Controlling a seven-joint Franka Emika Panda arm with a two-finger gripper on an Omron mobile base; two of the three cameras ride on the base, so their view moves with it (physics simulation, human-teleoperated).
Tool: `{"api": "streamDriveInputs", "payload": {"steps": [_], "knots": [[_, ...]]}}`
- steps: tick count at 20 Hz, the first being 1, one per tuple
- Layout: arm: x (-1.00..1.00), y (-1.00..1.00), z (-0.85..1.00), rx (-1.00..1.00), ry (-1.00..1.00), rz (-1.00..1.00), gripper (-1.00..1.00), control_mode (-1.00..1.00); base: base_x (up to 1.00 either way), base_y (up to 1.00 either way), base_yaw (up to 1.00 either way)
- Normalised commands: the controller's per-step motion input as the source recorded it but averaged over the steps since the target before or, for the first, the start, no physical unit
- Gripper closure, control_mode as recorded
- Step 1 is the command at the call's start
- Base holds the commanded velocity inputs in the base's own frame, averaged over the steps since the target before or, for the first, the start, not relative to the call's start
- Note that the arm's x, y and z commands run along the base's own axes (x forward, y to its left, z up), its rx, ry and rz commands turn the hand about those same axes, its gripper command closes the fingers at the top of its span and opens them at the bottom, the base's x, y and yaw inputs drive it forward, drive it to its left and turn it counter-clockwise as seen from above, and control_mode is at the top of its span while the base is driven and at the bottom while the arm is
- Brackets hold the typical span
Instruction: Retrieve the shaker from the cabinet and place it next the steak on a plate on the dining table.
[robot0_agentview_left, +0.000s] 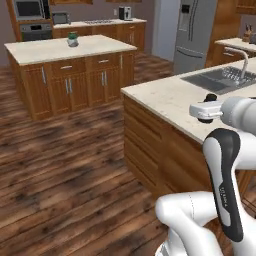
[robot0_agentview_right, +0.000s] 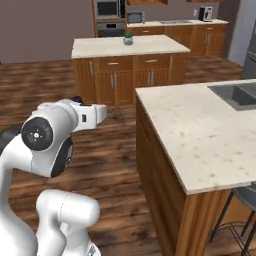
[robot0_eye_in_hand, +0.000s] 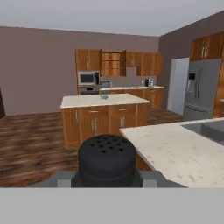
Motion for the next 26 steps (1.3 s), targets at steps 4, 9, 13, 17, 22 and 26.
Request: {"api": "streamDriveInputs", "payload": {"steps": [4, 9, 13, 17, 22, 26], "knots": [[0.00, 0.00, 0.00, 0.00, 0.00, 0.00, 1.00, 1.00, -0.70, -1.00, 0.56], [0.00, 0.00, 0.00, 0.00, 0.00, 0.00, 1.00, 1.00, -0.92, -0.97, 0.68], [0.00, 0.00, 0.00, 0.00, 0.00, 0.00, 1.00, 1.00, -0.91, -0.83, 0.74], [0.00, 0.00, 0.00, 0.00, 0.00, 0.00, 1.00, 1.00, -0.76, -0.99, 0.53], [0.00, 0.00, 0.00, 0.00, 0.00, 0.00, 1.00, 1.00, -0.60, -1.00, 0.14], [0.00, 0.00, 0.00, 0.00, 0.00, 0.00, 1.00, 1.00, -0.64, -1.00, 0.00]]}}
